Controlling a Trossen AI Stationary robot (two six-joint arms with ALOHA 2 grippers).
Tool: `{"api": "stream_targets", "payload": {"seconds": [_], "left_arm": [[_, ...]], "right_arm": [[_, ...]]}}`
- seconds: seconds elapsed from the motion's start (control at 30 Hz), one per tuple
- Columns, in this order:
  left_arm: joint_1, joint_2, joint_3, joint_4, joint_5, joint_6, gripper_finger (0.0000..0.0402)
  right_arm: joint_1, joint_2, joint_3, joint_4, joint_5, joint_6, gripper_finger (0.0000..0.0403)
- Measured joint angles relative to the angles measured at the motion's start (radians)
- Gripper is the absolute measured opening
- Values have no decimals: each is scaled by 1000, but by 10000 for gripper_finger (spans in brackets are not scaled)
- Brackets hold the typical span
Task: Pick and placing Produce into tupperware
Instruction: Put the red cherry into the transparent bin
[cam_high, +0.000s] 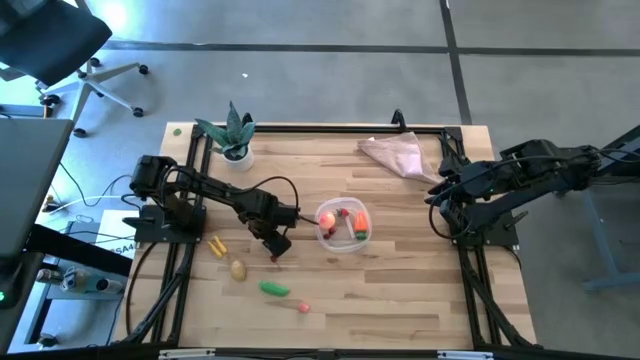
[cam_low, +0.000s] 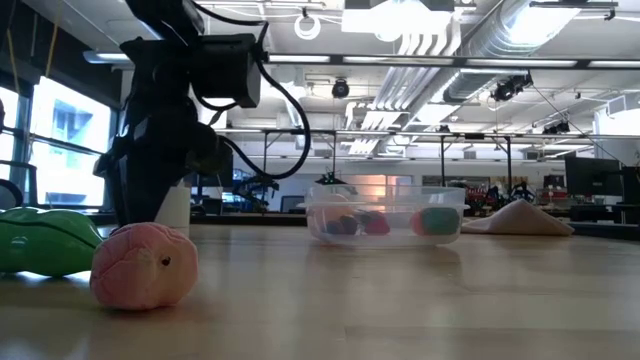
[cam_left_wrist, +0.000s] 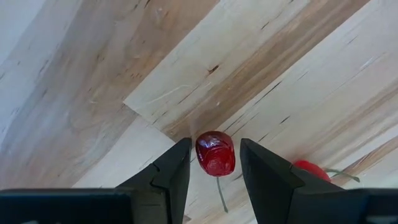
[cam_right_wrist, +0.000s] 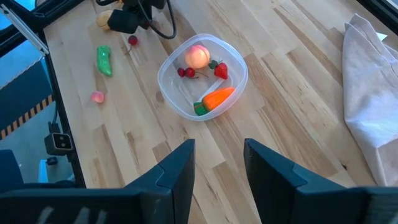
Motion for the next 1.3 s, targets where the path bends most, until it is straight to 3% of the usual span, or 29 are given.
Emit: {"api": "stream_targets", "payload": {"seconds": [0.47, 0.97, 1.13, 1.3], "left_arm": [[0, 1, 0, -7, 3, -8, 56], [0, 2, 5, -6, 7, -7, 75], [-1, 4, 103, 3, -37, 59, 76], [0, 4, 307, -59, -135, 185, 76]], "right_arm": [[0, 0, 0, 0, 0, 0, 130], [0, 0, 0, 0, 0, 0, 130], [0, 0, 0, 0, 0, 0, 130], [0, 0, 0, 0, 0, 0, 130]]}}
